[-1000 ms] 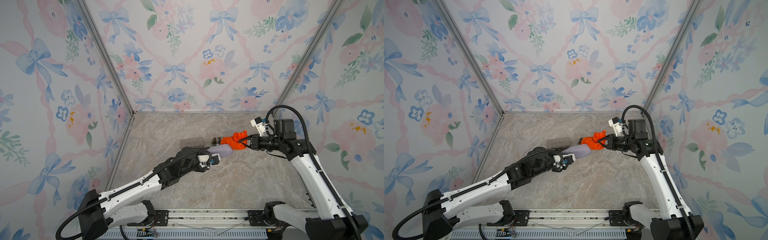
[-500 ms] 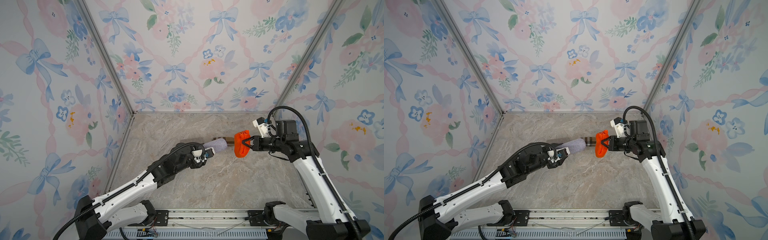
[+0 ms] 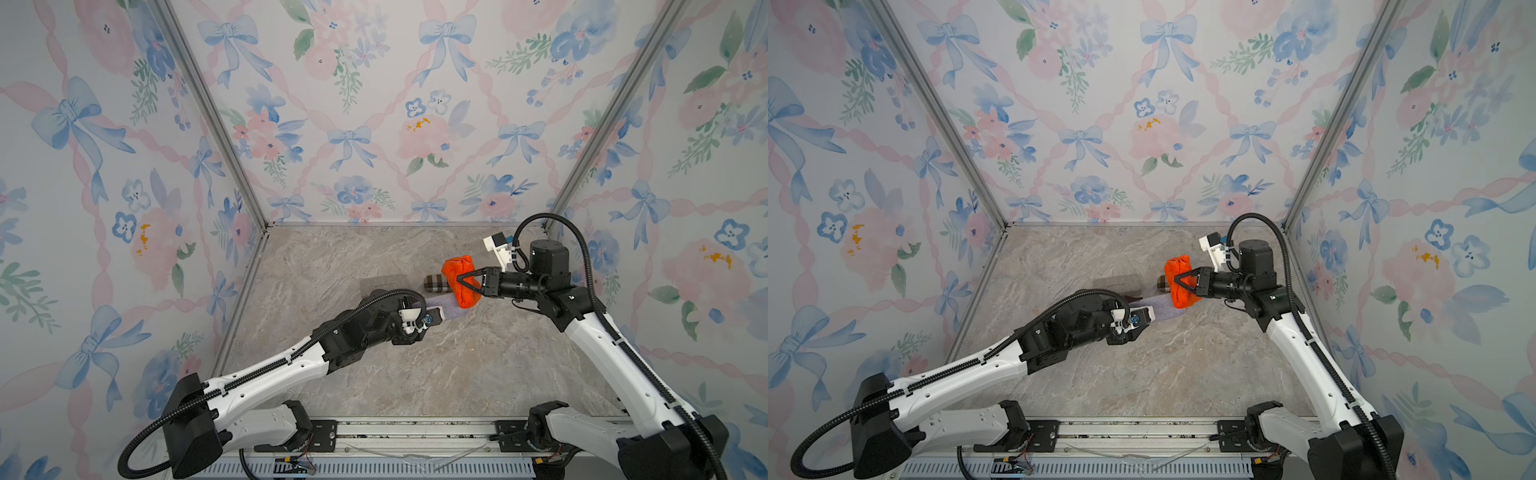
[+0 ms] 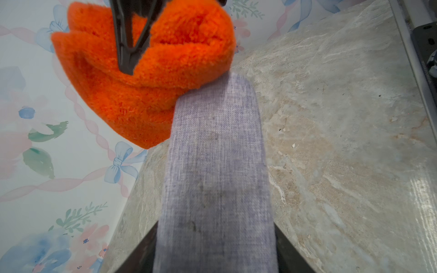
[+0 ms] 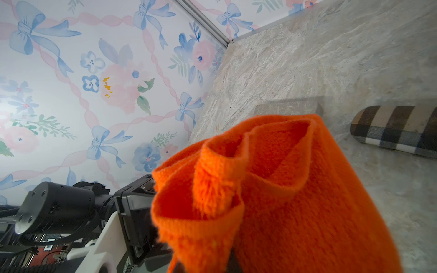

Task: Wipe the eyeglass case
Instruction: Wipe the dirt from the eyeglass case.

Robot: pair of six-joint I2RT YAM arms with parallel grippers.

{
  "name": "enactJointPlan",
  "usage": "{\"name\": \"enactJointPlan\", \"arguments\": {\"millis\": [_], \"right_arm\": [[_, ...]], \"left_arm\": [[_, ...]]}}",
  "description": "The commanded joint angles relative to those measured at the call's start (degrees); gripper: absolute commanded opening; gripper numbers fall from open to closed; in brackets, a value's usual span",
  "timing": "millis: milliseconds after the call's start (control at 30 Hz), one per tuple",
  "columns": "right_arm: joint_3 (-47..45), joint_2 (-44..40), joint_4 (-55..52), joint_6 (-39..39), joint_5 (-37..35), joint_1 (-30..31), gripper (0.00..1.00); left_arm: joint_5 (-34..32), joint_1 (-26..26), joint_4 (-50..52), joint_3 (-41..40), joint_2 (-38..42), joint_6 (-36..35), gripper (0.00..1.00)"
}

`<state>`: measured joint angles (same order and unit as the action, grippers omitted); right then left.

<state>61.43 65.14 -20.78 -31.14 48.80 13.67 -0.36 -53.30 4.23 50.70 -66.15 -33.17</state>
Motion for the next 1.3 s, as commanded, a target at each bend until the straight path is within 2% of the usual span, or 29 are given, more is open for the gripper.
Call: {"name": "enactJointPlan", "arguments": {"millis": [0, 133, 300, 433, 600, 767, 867, 933, 967, 1067, 1133, 1200, 1267], "right_arm": [[-1.1, -1.7, -1.8, -1.2, 2.9, -2.2, 0.0], [-1.3, -2.2, -1.0, -2.8, 4.5, -2.6, 0.0], [-2.8, -0.4, 9.9, -10.3, 6.5, -2.5, 0.0], [-0.8, 2.9, 11.6, -10.4, 6.8, -0.4, 0.0], [-1.8, 4.5, 11.2, -10.6, 8.5, 0.9, 0.0], [-3.5, 1.0, 8.7, -10.5, 9.5, 1.0, 0.0], [-5.0, -2.1, 12.8, -15.5, 10.1, 0.5, 0.0], [-4.6, -4.2, 18.2, -21.1, 10.7, -0.9, 0.0], [-3.4, -5.1, 17.5, -21.0, 10.3, -1.5, 0.0], [3.5, -7.5, 3.5, -9.4, 7.0, -3.3, 0.0], [6.5, -9.2, -3.4, -1.1, 2.2, -3.6, 0.0], [5.5, -11.4, -0.9, -0.5, 0.3, -4.2, 0.0], [2.1, -14.0, 7.2, -3.9, -2.1, -4.5, 0.0]], "left_arm": [[-1.0, 1.9, -6.1, 0.2, 2.5, 0.3, 0.1], [-0.3, 2.0, -6.8, -0.4, 2.7, 0.9, 0.1], [1.0, -0.4, -9.4, -1.0, 1.8, 3.0, 0.11], [0.0, -0.9, -9.9, -1.1, 0.9, 2.5, 0.1], [0.8, 3.8, -10.7, -0.7, 2.2, 1.8, 0.1], [4.2, 8.4, -11.4, 0.5, 3.2, 4.1, 0.1], [6.1, 8.6, -11.4, 1.0, 3.2, 7.0, 0.1], [8.8, 8.9, -10.1, 2.0, 2.8, 9.8, 0.11], [10.4, 9.3, -8.9, 2.8, 2.5, 11.3, 0.11], [18.6, 12.2, -4.8, 6.4, 1.7, 19.6, 0.1], [29.4, 16.2, -4.3, 8.0, 1.1, 29.8, 0.11], [37.7, 19.0, -6.3, 8.3, 0.8, 38.9, 0.11], [43.5, 19.8, -12.2, 6.5, 1.4, 47.4, 0.11]]}}
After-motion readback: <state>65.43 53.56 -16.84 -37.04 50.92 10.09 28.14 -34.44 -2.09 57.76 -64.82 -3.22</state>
